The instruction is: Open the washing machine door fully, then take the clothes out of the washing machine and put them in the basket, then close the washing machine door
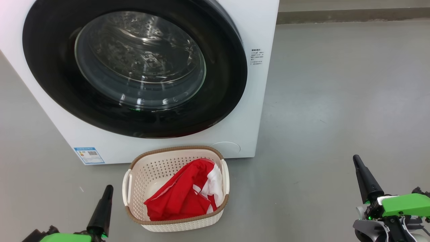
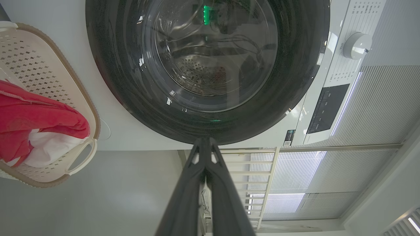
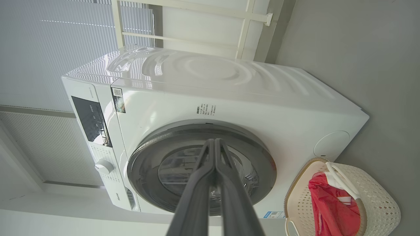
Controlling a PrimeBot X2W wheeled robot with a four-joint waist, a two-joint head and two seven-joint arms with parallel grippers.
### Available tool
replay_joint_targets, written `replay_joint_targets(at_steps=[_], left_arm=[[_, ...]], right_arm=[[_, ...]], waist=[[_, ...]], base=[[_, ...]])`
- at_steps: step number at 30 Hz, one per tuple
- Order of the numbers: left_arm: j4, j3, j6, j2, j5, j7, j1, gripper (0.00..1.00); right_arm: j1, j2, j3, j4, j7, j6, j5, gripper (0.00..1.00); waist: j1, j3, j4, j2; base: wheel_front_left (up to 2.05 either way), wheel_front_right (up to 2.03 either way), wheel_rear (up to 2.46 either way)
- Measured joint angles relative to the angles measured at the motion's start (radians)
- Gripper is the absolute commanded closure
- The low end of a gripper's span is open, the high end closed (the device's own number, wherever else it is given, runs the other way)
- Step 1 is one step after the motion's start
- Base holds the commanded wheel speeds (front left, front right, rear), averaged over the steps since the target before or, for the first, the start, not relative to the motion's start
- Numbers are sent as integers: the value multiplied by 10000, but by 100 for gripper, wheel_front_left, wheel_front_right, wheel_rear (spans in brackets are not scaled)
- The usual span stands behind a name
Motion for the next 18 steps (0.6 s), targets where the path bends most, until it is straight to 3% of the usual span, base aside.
replay_joint_targets(at_steps=[18], left_arm=[[0,36,0,-10,0,13,0,100]], right_arm=[[0,10,-23,2,73,0,-2,100]], waist=[[0,0,0,0]], base=[[0,0,0]])
